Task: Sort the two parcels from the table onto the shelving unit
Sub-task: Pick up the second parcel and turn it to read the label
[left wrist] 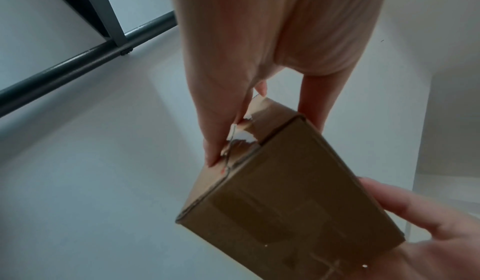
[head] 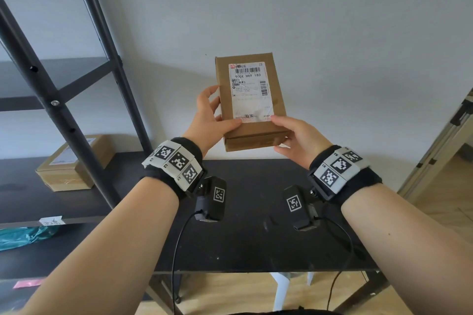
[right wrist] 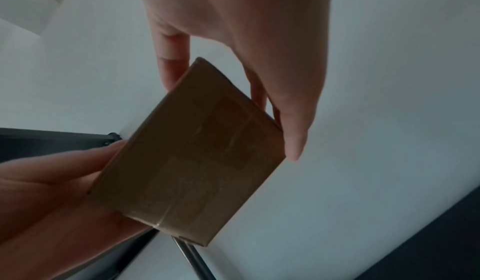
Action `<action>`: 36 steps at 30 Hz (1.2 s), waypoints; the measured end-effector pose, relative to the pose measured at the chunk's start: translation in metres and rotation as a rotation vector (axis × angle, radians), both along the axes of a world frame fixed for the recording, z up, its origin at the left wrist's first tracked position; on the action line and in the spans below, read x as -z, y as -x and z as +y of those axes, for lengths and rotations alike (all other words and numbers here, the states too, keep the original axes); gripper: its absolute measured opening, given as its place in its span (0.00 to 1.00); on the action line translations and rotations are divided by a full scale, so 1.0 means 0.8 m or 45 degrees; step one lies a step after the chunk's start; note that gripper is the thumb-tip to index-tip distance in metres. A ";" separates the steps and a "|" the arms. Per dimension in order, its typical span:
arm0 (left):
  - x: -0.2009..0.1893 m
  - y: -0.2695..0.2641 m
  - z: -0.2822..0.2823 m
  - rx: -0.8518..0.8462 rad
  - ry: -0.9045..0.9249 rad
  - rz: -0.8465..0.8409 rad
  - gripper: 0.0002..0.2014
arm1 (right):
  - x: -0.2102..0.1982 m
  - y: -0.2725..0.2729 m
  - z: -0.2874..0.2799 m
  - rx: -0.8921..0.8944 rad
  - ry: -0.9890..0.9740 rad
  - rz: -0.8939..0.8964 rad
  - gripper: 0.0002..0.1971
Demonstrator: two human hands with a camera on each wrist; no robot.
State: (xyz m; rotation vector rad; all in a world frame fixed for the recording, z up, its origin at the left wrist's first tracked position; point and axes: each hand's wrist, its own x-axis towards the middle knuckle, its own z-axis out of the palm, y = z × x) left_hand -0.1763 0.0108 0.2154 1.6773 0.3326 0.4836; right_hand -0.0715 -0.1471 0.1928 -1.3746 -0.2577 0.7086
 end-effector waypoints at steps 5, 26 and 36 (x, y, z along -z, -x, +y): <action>0.008 -0.003 0.006 0.008 -0.203 0.001 0.46 | -0.003 0.005 0.004 0.022 0.064 -0.207 0.13; 0.002 -0.025 0.002 -0.194 -0.299 -0.015 0.35 | -0.004 -0.003 0.015 0.268 0.174 -0.536 0.28; -0.021 -0.030 -0.024 -0.219 -0.371 -0.056 0.25 | -0.017 -0.001 0.028 0.526 0.087 -0.540 0.33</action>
